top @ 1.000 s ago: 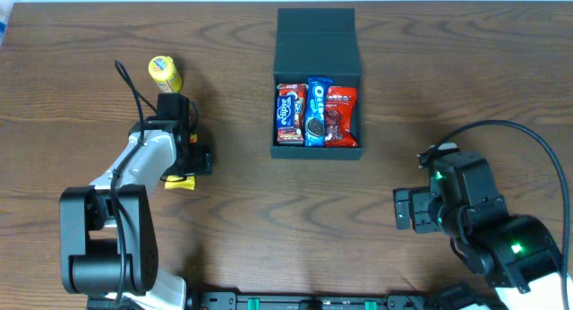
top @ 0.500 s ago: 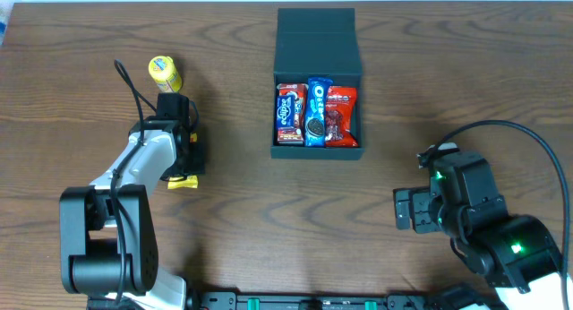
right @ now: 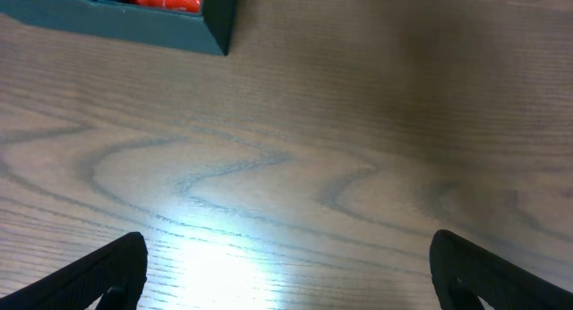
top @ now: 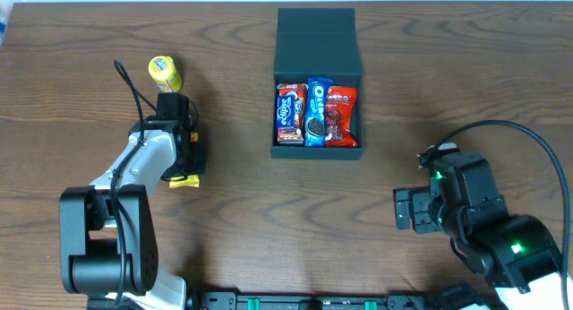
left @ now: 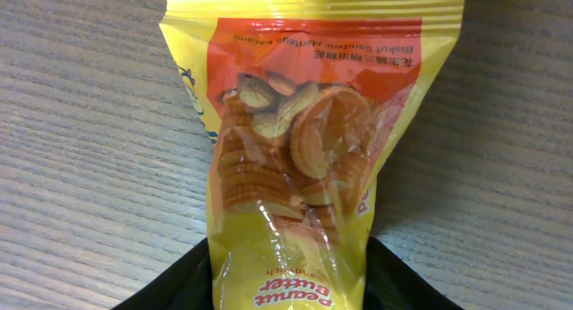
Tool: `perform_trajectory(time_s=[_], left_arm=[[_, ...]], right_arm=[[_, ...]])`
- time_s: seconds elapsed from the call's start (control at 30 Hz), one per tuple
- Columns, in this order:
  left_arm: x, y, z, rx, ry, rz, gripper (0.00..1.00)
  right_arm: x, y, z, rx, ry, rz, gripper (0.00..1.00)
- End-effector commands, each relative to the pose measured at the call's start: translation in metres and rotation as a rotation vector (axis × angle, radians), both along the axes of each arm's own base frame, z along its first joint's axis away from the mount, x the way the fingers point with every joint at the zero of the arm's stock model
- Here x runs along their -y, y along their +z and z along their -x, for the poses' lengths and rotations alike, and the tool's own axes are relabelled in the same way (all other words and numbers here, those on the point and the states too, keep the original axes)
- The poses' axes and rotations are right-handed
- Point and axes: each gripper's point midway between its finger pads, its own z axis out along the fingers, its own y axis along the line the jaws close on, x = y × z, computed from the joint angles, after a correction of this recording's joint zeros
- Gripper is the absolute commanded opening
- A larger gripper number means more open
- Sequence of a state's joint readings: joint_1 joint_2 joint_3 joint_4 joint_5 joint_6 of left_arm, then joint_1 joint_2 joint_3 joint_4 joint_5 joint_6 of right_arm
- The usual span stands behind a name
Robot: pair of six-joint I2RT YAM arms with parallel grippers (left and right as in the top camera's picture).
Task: Pack container
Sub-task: 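Grasp the yellow peanut snack bag with the left gripper, then carry the peanut bag over the box and lower it inside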
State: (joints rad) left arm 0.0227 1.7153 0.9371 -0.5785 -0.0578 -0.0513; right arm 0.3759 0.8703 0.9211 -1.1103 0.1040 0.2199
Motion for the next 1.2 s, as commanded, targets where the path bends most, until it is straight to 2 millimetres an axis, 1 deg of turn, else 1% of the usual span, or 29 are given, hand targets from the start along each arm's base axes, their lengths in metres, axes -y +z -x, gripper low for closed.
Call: perform_trajectory(time_s=[0.0,0.13,0.33,0.5,0.63,0.73,1.03,1.17], left_arm=[[0.0,-0.006,0.004,-0.019,0.004,0.008,0.48],[0.0,-0.005,0.003,-0.019,0.004,0.008,0.47],[0.0,-0.005,0.004,-0.018,0.01,0.009,0.37],[0.001,-0.005,0.004,-0.019,0.011,0.009,0.37],[0.004,-0.006,0.003,-0.018,0.008,0.032,0.36],[0.005,-0.006,0.004,-0.019,0.008,0.034,0.33],[0.009,-0.006,0.004,-0.021,0.005,0.061,0.31],[0.014,-0.004,0.003,-0.016,0.002,0.089,0.27]], right_arm=[[0.001,0.001,0.0,0.001,-0.016,-0.007,0.99],[0.001,0.001,0.0,0.001,-0.016,-0.007,0.99],[0.001,0.001,0.0,0.001,-0.016,-0.007,0.99],[0.001,0.001,0.0,0.001,-0.016,-0.007,0.99],[0.001,0.001,0.0,0.001,-0.016,-0.007,0.99],[0.001,0.001,0.0,0.001,-0.016,-0.007,0.99],[0.001,0.001,0.0,0.001,-0.016,-0.007,0.99],[0.001,0.001,0.0,0.001,-0.016,-0.007,0.99]])
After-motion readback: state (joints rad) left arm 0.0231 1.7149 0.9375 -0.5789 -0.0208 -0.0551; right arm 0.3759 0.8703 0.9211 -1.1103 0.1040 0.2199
